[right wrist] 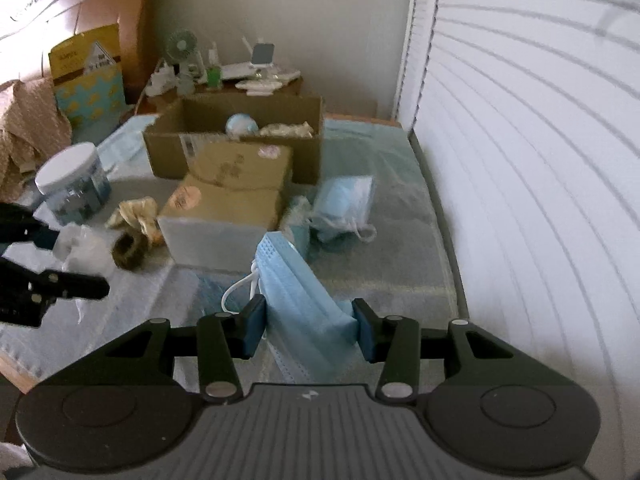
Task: Organize soft objects
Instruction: 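Drop the white cloth into the box with the left gripper while the right gripper carries the mask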
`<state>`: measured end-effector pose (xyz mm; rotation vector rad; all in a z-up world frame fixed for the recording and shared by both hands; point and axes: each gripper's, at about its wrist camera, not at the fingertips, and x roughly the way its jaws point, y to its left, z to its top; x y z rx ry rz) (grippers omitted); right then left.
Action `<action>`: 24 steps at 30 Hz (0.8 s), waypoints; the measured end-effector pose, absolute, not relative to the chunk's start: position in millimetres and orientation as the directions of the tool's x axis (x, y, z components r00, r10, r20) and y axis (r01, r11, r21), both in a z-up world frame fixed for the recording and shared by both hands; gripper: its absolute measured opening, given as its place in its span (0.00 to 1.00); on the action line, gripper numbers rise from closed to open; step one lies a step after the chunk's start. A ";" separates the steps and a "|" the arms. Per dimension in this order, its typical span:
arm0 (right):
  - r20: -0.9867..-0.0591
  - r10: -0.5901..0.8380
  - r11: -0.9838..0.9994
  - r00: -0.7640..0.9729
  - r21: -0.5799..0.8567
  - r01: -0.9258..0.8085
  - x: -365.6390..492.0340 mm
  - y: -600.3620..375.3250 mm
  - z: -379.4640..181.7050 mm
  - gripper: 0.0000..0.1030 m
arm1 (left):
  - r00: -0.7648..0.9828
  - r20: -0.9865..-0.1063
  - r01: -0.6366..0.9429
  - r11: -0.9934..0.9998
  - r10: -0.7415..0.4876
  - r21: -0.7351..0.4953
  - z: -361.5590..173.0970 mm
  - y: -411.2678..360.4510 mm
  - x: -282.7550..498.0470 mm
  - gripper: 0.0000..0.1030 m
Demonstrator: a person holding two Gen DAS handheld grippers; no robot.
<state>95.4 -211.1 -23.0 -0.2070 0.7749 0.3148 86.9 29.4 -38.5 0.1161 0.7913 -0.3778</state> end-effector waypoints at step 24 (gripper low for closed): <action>-0.650 0.279 0.908 0.707 -0.059 -0.414 137.8 -178.2 8.7 0.50 | 0.726 -0.668 0.241 0.970 -0.166 0.022 0.5 73.5 281.2 0.56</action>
